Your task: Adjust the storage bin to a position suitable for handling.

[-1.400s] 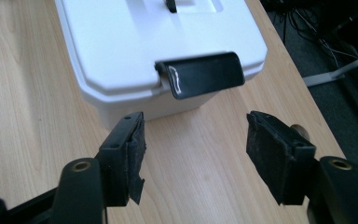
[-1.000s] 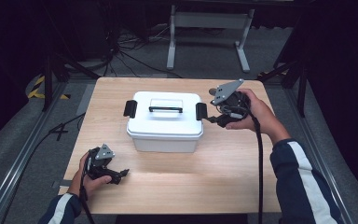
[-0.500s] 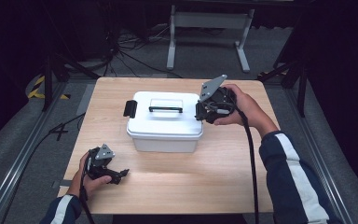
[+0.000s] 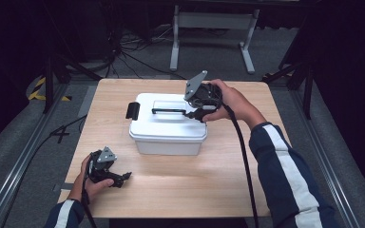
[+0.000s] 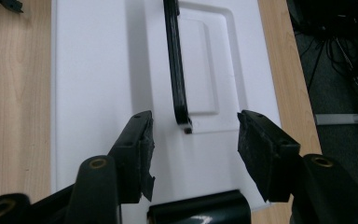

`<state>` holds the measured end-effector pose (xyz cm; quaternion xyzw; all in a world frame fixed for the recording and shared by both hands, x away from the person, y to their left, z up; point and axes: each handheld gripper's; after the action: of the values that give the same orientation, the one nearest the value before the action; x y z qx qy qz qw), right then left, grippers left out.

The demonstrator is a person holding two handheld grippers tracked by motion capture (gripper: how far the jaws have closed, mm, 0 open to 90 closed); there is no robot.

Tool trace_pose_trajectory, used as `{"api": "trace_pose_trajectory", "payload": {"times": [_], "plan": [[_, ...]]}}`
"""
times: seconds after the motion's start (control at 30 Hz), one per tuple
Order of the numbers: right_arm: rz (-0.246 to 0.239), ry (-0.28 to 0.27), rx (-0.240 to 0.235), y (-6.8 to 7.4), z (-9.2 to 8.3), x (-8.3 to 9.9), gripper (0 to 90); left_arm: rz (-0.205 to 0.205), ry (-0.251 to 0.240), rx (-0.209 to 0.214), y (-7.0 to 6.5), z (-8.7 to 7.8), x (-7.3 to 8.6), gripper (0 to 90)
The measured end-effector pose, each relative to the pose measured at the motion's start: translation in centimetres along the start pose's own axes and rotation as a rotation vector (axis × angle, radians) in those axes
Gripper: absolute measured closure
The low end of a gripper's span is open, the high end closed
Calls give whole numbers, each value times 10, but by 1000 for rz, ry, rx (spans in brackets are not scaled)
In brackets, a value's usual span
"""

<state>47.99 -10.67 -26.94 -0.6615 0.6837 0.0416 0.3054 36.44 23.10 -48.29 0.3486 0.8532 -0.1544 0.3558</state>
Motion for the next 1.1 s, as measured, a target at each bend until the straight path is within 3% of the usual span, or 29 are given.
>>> {"api": "trace_pose_trajectory", "payload": {"times": [0.33, 0.73, 0.9, 1.1], "plan": [[-26, 48, -21, -2, 16, -19, 512, 4, 5, -2, 0, -1, 0, 2], [-77, 110, -29, 0, 31, -37, 708, -2, 5, -1, 0, -1, 0, 2], [-102, 160, -39, 2, 44, -44, 771, -2, 7, -1, 0, -1, 0, 2], [-121, 150, -42, 4, 50, -47, 833, 4, 4, -2, 0, -1, 0, 2]]}}
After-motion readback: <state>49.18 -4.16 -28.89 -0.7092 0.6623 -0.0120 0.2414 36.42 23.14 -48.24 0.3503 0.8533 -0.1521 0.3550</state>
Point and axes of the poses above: each handheld gripper's, and its own axes: z roughly forward along the jaws, x roughly out of its underside, y roughly to its left, and after that the axes turned 2 degrees about -y, right-handed
